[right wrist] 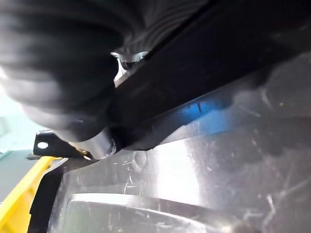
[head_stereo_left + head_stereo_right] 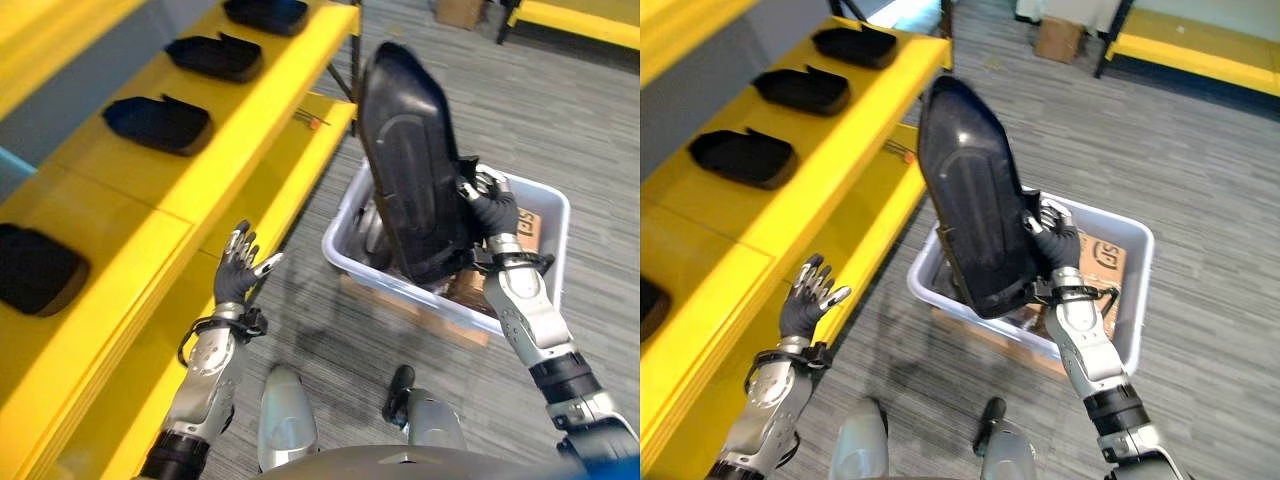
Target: Move parts from the plastic box to the shelf.
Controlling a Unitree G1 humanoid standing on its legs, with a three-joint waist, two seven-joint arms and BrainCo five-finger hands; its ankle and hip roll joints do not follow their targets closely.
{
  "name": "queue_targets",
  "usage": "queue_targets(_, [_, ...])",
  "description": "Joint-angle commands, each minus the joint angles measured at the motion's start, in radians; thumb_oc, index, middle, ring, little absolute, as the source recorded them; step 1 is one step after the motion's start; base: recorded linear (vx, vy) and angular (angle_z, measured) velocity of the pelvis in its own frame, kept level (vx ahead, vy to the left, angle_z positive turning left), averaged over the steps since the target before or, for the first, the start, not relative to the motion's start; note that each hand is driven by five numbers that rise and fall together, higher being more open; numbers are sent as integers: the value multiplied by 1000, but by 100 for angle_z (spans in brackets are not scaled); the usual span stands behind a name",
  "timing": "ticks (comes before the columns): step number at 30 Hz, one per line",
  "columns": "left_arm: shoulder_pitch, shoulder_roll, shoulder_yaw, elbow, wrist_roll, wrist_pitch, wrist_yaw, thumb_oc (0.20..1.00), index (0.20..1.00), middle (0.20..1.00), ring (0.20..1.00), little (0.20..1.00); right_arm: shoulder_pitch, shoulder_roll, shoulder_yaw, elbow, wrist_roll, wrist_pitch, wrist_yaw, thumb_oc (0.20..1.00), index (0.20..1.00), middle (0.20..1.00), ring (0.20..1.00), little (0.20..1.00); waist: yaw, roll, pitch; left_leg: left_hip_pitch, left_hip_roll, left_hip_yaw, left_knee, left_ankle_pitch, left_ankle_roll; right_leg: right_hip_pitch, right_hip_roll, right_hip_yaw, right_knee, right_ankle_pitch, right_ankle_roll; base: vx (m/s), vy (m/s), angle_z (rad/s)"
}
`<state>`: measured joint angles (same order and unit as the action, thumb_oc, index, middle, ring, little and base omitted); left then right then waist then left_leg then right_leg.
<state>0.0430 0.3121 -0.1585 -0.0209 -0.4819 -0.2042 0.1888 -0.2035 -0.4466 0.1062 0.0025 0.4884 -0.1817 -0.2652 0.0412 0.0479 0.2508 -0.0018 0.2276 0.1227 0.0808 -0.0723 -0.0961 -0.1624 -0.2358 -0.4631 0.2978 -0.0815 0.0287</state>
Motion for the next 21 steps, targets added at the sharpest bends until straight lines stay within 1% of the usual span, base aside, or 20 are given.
queue_targets(1, [4,82,56,-90,13,-33,-22,1000,1000,1000,1000,1000,5,22,-25,-65,41,-61,19,200,200,200,200,200,-6,-84,-14,-89,-33,-48,76,45,9,75,-135,37,-14,102,96,24,224,43])
queue_targets(4, [42,107,94,-112,41,-39,-26,1000,1000,1000,1000,1000,4,30,-28,-68,29,-55,31,200,200,200,200,200,12,-101,-26,-96,-82,-53,82,15,21,97,-183,20,-59,168,131,43,279,41])
queue_targets(5, [66,109,124,-114,47,-37,-16,1000,1000,1000,1000,1000,6,58,-29,-66,41,-58,27,200,200,200,200,200,40,-123,-30,-118,-140,-70,98,-7,43,118,-224,7,-99,225,157,60,349,34])
queue_targets(7, [77,112,135,-120,65,-32,-19,1000,1000,1000,1000,1000,32,75,-45,-78,47,-59,30,200,200,200,200,200,54,-135,-36,-141,-186,-85,110,-14,57,139,-256,-8,-120,271,172,64,300,40])
queue_targets(8, [79,117,138,-123,70,-36,-23,1000,1000,1000,1000,1000,42,78,-46,-79,46,-58,33,200,200,200,200,200,58,-139,-38,-147,-202,-94,107,-15,61,142,-264,-8,-124,285,174,94,283,60])
queue_targets(9, [71,122,143,-112,93,-33,-19,1000,1000,1000,1000,1000,80,97,-53,-87,45,-55,40,200,200,200,200,200,57,-144,-50,-152,-238,-127,87,-8,82,139,-269,26,-105,300,174,76,187,67])
queue_targets(10, [72,123,143,-112,94,-33,-18,1000,1000,1000,1000,1000,82,98,-53,-88,45,-54,40,200,200,200,200,200,56,-145,-51,-153,-239,-127,85,-7,82,137,-270,27,-103,300,175,121,220,84])
queue_targets(11, [66,124,141,-107,98,-33,-19,1000,1000,1000,1000,1000,102,106,-54,-91,52,-54,47,200,200,200,200,200,50,-142,-55,-141,-253,-139,66,3,93,129,-266,60,-76,304,164,73,144,122])
queue_targets(12, [50,130,134,-102,102,-35,-14,1000,1000,1000,1000,1000,117,113,-55,-95,63,-58,54,200,200,200,200,200,27,-137,-56,-140,-265,-176,32,30,104,99,-221,162,-40,317,144,129,269,118])
queue_targets(13, [42,129,132,-92,100,-38,-9,1000,1000,1000,1000,1000,140,115,-46,-104,71,-57,65,200,200,200,200,200,-6,-116,-49,-115,-267,-217,-17,61,116,35,-105,299,16,265,115,97,244,85])
queue_targets(14, [44,125,132,-88,102,-40,-11,1000,1000,1000,1000,1000,150,112,-43,-109,77,-54,73,200,200,200,200,200,-23,-110,-45,-100,-263,-231,-46,77,121,-1,-24,353,32,210,91,103,218,88])
queue_targets(15, [47,121,133,-93,103,-39,-14,1000,1000,1000,1000,1000,156,110,-40,-109,90,-55,83,200,200,200,200,200,-32,-107,-43,-91,-261,-241,-62,90,122,-20,47,382,33,157,72,86,104,90])
queue_targets(16, [53,115,134,-92,103,-38,-19,1000,1000,1000,1000,1000,169,116,-38,-106,104,-59,95,200,200,200,200,200,-46,-113,-41,-80,-267,-252,-68,94,126,-31,127,414,25,107,53,87,44,63])
queue_targets(17, [64,111,137,-97,103,-40,-24,1000,1000,1000,1000,1000,182,117,-36,-107,113,-62,107,200,200,200,200,200,-55,-121,-43,-79,-278,-262,-69,98,129,-42,189,435,3,99,43,80,2,10])
queue_targets(18, [71,105,138,-100,102,-42,-25,1000,1000,1000,1000,1000,186,120,-30,-103,124,-65,114,200,200,200,200,200,-57,-133,-45,-77,-294,-269,-70,99,130,-42,233,437,-31,99,35,43,-19,16])
queue_targets(19, [77,102,140,-103,106,-41,-25,1000,1000,1000,1000,1000,191,122,-24,-98,132,-66,118,200,200,200,200,200,-55,-142,-48,-74,-307,-275,-74,102,130,-22,248,427,-71,100,26,33,-44,40])
queue_targets(20, [76,95,143,-97,105,-44,-16,1000,1000,1000,1000,1000,187,126,-15,-88,137,-70,114,200,200,200,200,200,-57,-147,-54,-72,-318,-283,-75,104,129,-3,264,440,-110,97,19,25,-42,47])
queue_targets(21, [82,88,147,-110,97,-46,-18,1000,1000,1000,1000,1000,195,129,-12,-94,149,-65,117,200,200,200,200,200,-51,-152,-62,-64,-326,-284,-82,108,123,34,246,427,-157,97,26,11,-117,44])
